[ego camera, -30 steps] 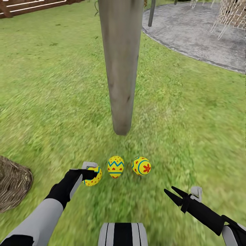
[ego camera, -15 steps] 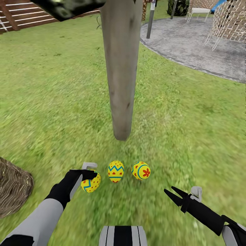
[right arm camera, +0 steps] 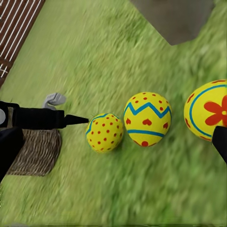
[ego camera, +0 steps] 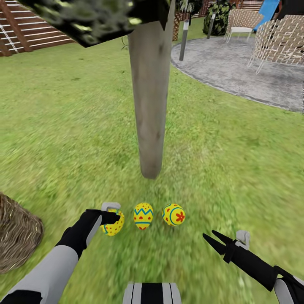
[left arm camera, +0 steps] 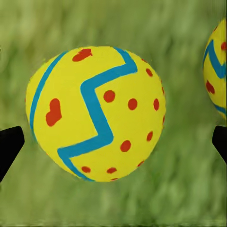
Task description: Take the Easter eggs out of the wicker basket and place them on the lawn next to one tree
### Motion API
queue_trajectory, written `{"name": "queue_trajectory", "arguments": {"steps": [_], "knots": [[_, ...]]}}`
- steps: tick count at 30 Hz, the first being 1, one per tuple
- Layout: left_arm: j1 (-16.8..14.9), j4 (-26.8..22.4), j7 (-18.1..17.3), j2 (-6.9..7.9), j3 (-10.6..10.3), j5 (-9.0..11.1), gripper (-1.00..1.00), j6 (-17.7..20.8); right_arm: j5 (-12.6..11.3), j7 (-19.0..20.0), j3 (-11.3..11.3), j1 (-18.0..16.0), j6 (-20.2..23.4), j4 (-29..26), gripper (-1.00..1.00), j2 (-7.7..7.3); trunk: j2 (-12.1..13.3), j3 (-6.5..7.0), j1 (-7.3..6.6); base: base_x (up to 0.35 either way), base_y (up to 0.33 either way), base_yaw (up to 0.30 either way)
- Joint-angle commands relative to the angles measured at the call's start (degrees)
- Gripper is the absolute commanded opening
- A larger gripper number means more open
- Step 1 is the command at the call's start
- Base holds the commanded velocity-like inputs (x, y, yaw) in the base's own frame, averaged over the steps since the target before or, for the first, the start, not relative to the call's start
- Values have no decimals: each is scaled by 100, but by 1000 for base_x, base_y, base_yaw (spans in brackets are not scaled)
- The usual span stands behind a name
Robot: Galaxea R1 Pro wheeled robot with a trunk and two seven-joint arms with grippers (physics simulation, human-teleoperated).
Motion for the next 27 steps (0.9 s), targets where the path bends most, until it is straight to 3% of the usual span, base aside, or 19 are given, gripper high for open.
{"name": "queue_trajectory", "arguments": {"steps": [1, 17, 27], "knots": [[-1, -8, 5, 7, -25, 21, 100, 31, -35, 6, -3, -2, 43, 0, 100, 0, 0, 19, -6, -289, 0, 0], [-4, 3, 24, 6, -40, 6, 100, 20, -35, 6, 5, -2, 43, 0, 100, 0, 21, 374, -47, -333, -5, 0], [-9, 90, 17, 2, -22, -13, 100, 37, -43, 1, -3, -2, 44, 4, 100, 0, 35, 595, -73, -81, -40, 0]]}}
